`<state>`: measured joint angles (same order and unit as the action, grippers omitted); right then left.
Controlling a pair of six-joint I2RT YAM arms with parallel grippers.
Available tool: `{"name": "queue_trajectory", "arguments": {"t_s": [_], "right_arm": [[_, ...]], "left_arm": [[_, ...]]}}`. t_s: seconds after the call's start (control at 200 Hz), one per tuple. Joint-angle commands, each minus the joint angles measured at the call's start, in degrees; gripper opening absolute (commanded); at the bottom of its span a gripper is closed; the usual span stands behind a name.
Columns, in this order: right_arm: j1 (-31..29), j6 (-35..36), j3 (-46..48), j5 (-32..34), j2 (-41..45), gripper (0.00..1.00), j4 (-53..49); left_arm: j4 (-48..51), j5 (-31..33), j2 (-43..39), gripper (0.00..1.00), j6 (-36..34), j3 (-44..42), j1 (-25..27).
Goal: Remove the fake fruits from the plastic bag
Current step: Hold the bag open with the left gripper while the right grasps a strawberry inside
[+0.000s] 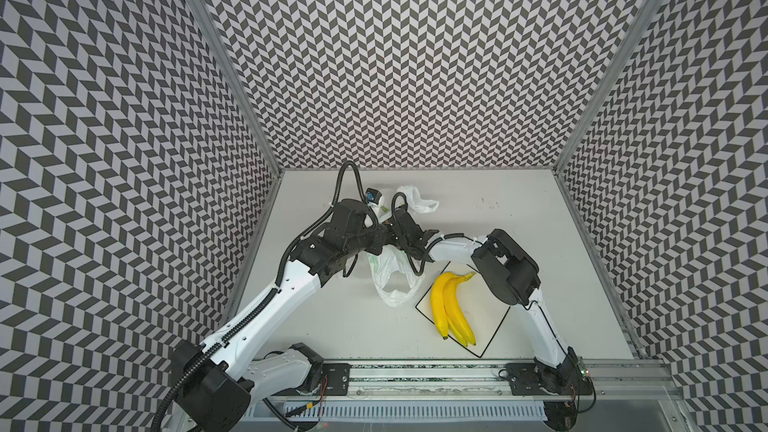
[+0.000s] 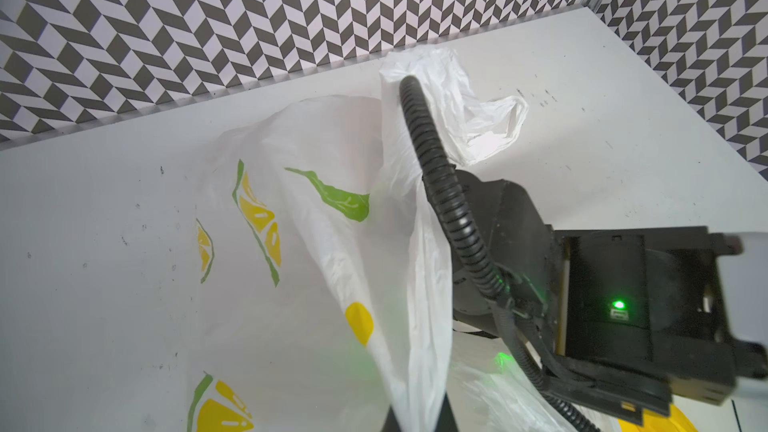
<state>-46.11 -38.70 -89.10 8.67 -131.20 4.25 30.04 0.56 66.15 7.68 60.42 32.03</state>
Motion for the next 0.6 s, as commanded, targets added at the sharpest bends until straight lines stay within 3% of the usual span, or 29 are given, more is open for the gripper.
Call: {"name": "queue_trajectory", "arguments": {"t_s": [0.0, 0.225, 0.436, 0.596], "right_arm": [[-0.2, -1.1, -0.4, 2.5, -0.8, 0.49, 0.0], [-0.1, 2.8, 6.6, 1.4, 7.4, 0.25, 6.6], [0.4, 5.5, 13.5, -5.3, 16.7, 0.24, 9.4], [2.1, 6.7, 17.8, -14.5, 22.4, 0.23, 9.8]], "left_arm": [[-1.7, 0.7, -1.0, 0.00, 1.4, 0.1, -0.4], [-2.4, 4.1, -1.9, 0.00, 3.8, -2.4, -1.2], [-3.6, 6.0, -2.2, 0.00, 4.7, -4.8, -2.4], [-4.7, 6.0, -2.4, 0.00, 4.7, -6.1, -3.0]]}}
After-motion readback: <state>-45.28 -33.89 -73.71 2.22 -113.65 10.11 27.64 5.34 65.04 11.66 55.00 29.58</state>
